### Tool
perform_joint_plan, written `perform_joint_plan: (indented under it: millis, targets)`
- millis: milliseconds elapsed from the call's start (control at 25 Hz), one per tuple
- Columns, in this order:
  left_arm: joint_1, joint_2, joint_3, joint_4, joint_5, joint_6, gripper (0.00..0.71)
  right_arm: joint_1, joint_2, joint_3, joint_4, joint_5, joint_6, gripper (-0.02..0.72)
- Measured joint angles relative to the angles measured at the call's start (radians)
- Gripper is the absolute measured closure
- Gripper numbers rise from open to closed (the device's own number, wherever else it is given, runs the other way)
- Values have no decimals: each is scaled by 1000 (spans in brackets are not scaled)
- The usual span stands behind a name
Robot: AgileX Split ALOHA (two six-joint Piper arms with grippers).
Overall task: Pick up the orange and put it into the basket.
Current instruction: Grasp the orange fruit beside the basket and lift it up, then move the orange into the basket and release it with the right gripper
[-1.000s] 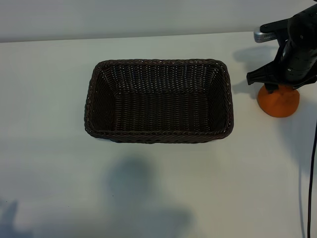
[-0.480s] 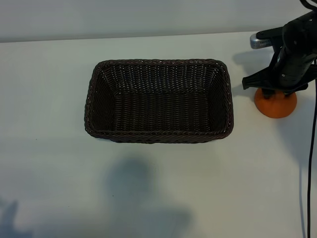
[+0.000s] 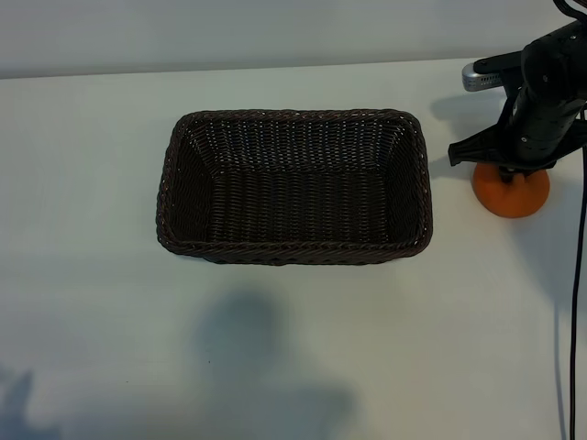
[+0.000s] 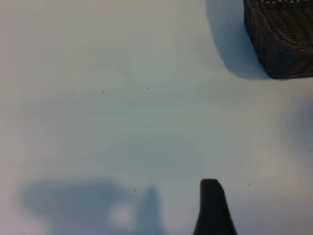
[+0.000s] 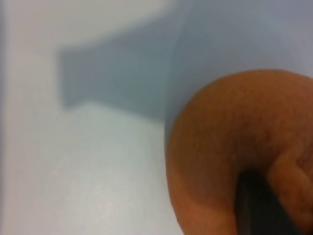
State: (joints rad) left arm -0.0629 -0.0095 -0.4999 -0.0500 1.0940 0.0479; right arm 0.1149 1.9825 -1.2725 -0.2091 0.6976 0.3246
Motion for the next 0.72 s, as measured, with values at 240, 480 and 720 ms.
perform_joint_plan:
  millis: [240,480,720]
  targets:
    - [0,0,0,0,0,-1,224,0,-75,0,-1,29,0,596]
    - [0,0,0,0,0,-2,224,0,-260,0,-2,63,-1,596]
    - [0,0,0,0,0,-2,224,0,-422,0,6,91,-9,596]
